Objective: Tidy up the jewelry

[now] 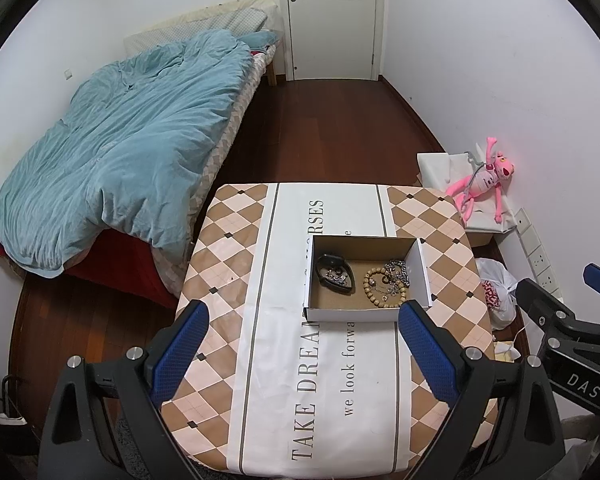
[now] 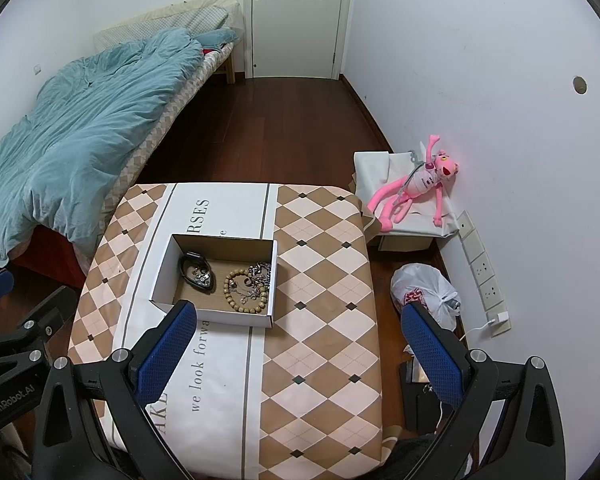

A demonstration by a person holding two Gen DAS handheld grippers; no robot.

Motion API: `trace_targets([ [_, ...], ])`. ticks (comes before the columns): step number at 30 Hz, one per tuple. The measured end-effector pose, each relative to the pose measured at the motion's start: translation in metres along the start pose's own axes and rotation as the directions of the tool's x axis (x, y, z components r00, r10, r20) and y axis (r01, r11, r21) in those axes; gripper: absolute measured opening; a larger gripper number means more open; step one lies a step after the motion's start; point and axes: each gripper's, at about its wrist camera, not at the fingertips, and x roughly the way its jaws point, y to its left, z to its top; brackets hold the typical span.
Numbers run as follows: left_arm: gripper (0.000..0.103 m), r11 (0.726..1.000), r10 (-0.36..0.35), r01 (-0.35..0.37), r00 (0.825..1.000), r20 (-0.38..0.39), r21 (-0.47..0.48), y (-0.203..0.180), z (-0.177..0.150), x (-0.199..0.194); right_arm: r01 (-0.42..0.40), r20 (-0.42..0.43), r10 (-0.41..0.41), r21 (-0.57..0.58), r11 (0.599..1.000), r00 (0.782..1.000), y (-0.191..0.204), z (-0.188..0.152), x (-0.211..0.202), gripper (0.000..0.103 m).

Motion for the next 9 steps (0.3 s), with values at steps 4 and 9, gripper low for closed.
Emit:
trace_targets([
  [4,0.097,1.0,-0.011,0.011,1.0,0.002,-0.001,-0.0004,0.0006,0.0,0.003,0.0,-0.003,0.0,1.0,1.0,-0.0005,-0.0006,0.0003,0.103],
  [9,0.097,1.0,-0.009,0.009,1.0,0.013,-0.009,-0.0007,0.0017,-0.0001,0.003,-0.002,-0.003,0.003,1.0,1.0,-0.0005,-0.0029,0.001,0.103],
])
